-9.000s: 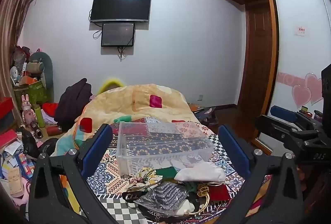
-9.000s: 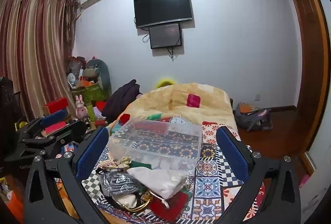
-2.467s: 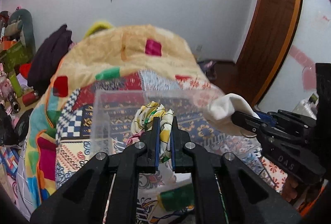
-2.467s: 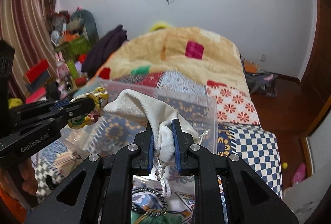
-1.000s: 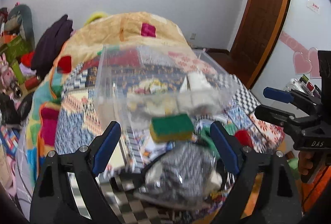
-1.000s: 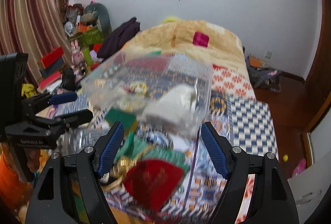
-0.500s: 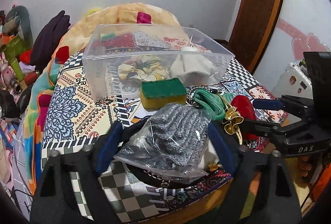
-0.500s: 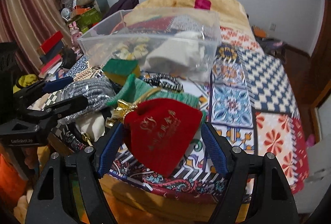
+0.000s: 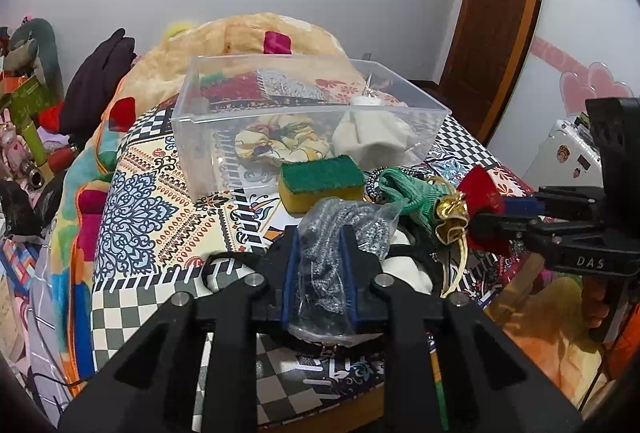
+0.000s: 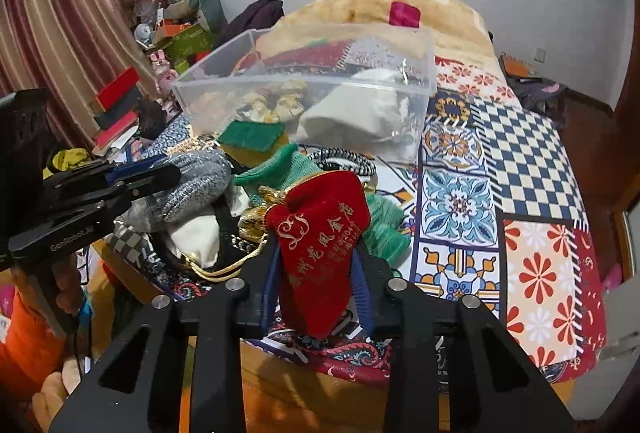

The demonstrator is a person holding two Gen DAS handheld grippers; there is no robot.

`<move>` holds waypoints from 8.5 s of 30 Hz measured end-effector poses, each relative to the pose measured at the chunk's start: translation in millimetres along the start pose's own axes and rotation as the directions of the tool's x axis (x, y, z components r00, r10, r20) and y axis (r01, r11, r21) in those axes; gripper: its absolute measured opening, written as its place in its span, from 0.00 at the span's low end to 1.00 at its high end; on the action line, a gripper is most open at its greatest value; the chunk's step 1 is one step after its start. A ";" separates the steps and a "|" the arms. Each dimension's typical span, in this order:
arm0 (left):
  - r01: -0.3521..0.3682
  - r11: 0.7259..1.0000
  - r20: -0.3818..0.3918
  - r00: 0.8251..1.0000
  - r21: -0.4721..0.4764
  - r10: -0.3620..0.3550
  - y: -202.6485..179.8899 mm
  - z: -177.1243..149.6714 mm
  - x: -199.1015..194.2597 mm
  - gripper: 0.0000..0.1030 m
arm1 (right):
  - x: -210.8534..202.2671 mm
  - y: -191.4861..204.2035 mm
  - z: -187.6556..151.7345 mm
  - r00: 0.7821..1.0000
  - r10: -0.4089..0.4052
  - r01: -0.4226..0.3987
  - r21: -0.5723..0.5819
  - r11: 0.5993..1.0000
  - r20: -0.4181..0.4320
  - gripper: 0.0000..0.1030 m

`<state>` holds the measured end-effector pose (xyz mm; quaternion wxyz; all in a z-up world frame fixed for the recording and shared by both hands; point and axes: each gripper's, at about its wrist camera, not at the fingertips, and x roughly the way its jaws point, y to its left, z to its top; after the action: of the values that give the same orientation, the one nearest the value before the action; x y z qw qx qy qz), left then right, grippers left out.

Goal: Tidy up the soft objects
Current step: 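Grasp the red velvet pouch with the right tool while the left tool grasps the bag of silver scrubbers, then carry the red pouch and scrubber bag over the clear box and release both, then grasp the green knitted sock with the right tool while the left tool grasps the black strap bag, then lower the green sock and black strap bag into the clear box and release, then grasp the braided hair tie with the right tool while the left tool grasps the green sponge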

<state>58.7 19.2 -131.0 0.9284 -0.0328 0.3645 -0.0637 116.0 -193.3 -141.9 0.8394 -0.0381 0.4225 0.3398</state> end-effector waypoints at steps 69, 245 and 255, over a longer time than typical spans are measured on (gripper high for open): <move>-0.065 0.992 -0.013 0.998 -0.112 0.064 39.1 113.7 73.5 0.41 | 51.9 -6.5 113.4 0.994 -0.094 0.096 -0.031 0.995 0.047 0.42; -0.006 0.998 -0.174 0.985 -0.060 -0.005 -0.2 39.7 86.0 0.57 | 68.7 -9.9 35.5 0.993 -0.096 0.089 -0.113 0.990 -0.065 0.22; -0.016 0.994 -0.057 0.998 -0.106 0.010 21.7 33.8 31.9 0.56 | 45.9 -13.7 39.0 0.998 -0.057 0.055 -0.103 0.993 -0.010 0.10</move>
<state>106.9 36.7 -130.0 0.9151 -0.0782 0.3937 -0.0389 169.8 -165.4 -153.7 0.8428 -0.0953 0.4085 0.3371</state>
